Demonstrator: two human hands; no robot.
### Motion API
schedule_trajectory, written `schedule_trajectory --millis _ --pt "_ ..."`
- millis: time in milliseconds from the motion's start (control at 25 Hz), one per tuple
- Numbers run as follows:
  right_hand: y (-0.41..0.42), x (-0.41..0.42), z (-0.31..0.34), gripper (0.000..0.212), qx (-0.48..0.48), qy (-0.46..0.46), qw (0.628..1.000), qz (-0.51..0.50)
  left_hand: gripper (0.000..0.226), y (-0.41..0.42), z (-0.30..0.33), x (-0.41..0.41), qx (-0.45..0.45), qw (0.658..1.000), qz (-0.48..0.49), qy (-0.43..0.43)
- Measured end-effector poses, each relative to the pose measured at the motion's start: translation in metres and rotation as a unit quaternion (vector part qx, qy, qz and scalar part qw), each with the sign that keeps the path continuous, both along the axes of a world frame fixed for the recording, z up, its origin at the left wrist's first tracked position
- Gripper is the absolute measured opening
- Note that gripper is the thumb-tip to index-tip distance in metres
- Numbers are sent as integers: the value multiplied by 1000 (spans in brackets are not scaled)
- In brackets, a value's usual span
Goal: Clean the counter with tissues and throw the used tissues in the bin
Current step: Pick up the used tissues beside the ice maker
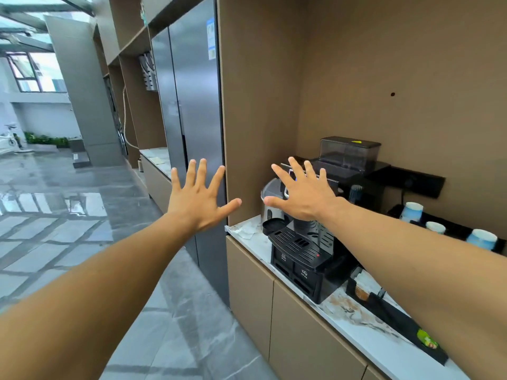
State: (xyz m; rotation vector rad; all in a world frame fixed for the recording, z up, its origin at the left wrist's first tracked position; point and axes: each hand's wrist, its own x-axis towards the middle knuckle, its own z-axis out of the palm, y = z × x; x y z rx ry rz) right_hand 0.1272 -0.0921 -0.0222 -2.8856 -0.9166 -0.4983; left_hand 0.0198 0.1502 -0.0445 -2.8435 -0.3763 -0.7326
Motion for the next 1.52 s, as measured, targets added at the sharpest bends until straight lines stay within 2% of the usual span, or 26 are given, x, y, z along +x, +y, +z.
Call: schedule_trajectory --millis 360,600,960,1200,1520 --pt "104 96 -46 95 -2 24 999 45 103 80 -40 75 -5 997 44 56" --pt "176 192 -72 102 -7 54 996 63 103 140 -53 169 -14 995 67 74" --pt "251 293 -126 107 -28 113 991 66 103 206 -101 263 -70 986 98 117" --pt "287 331 -182 107 -35 177 983 30 102 246 -159 327 -98 982 67 148" --pt "323 381 -253 108 -38 261 960 -94 101 305 -251 419 -111 965 -36 235"
